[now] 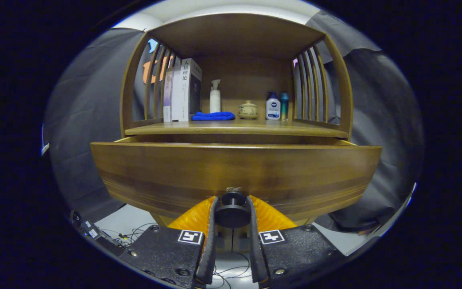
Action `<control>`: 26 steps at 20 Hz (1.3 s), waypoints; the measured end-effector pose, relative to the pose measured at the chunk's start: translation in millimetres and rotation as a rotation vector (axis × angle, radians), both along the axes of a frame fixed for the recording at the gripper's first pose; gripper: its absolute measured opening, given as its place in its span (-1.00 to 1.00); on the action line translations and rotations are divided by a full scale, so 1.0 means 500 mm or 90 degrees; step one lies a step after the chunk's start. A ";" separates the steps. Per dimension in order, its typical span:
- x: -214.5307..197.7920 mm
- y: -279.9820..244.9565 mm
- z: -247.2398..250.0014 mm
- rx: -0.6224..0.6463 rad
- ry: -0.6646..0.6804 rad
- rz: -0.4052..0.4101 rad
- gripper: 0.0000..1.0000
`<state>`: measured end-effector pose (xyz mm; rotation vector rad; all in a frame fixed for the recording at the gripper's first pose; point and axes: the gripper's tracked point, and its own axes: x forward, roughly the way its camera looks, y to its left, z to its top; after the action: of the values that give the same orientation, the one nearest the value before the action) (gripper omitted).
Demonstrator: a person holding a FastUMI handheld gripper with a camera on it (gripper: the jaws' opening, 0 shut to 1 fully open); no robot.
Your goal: Pull open the drawer, take out the items inside it, and place them on the countertop above the cabinet.
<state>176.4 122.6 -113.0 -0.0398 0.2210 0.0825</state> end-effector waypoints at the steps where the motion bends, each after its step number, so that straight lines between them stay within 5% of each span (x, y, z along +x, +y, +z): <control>1: -0.013 -0.001 -0.001 0.003 0.001 0.002 -0.24; 26: -0.214 -0.008 -0.051 0.002 0.019 0.021 -0.26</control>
<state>69.4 118.4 -138.6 -0.0395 0.2505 0.1158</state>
